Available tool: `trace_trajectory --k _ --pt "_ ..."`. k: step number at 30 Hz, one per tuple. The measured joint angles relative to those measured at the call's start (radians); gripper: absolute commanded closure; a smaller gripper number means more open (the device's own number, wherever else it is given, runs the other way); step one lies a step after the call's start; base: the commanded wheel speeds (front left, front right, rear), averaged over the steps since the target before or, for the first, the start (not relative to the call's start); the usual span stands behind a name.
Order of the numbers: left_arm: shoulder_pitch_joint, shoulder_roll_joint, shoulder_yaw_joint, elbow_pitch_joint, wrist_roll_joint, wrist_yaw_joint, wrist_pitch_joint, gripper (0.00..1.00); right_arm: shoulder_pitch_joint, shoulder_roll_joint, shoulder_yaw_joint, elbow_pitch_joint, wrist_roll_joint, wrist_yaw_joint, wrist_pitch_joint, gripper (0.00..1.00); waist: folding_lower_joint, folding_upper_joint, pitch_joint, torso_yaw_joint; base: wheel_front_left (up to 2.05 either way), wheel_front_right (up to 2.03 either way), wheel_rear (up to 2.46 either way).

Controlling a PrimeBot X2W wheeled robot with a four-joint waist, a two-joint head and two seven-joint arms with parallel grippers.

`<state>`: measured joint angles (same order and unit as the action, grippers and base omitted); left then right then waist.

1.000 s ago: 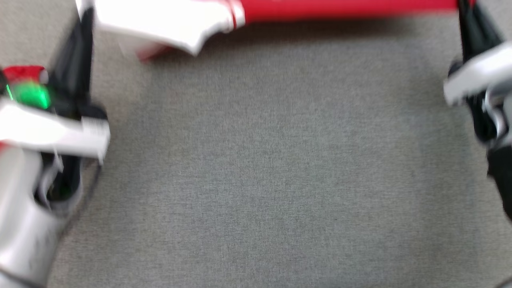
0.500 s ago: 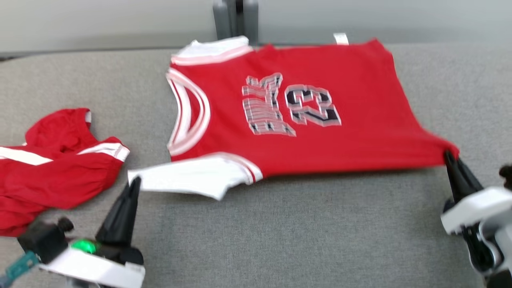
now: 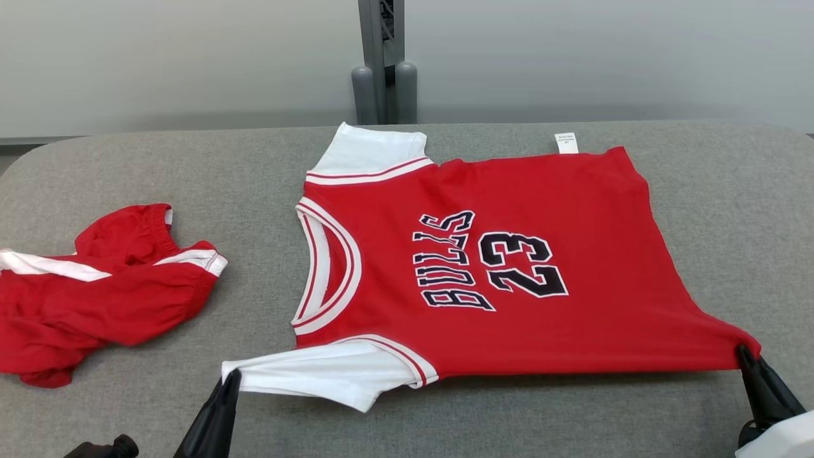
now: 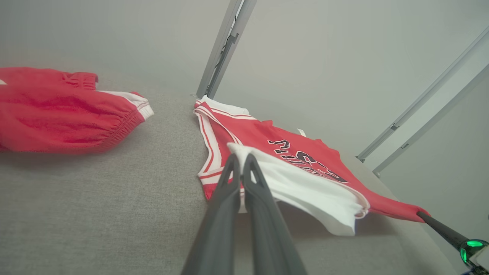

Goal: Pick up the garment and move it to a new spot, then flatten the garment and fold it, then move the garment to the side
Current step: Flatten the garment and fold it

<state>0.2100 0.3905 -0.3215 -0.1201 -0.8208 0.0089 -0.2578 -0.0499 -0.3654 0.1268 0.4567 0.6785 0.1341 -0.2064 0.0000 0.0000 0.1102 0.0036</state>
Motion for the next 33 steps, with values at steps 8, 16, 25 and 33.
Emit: trace_trajectory --k 8,16,25,33 --pt "-0.048 -0.034 -0.014 -0.046 -0.046 -0.018 0.021 1.00 0.055 0.074 -0.118 -0.170 -0.053 -0.001 0.143 1.00 0.0000 0.0000 0.002 -0.008 0.00 0.00 0.00" --pt "-0.186 -0.071 -0.039 0.001 -0.052 -0.034 0.051 1.00 -0.043 0.160 -0.210 -0.172 -0.147 -0.002 0.290 1.00 0.0000 0.0000 0.045 -0.007 0.00 0.00 0.00" --pt "-0.351 -0.096 -0.064 0.148 -0.031 -0.070 0.057 1.00 -0.235 0.208 -0.268 -0.051 -0.258 -0.002 0.356 1.00 0.0000 0.0000 0.115 -0.001 0.00 0.00 0.00" --pt "-0.490 -0.114 -0.081 0.307 0.007 -0.083 0.055 1.00 -0.363 0.225 -0.271 0.089 -0.320 -0.003 0.334 1.00 0.0000 0.0000 0.162 0.001 0.00 0.00 0.00"
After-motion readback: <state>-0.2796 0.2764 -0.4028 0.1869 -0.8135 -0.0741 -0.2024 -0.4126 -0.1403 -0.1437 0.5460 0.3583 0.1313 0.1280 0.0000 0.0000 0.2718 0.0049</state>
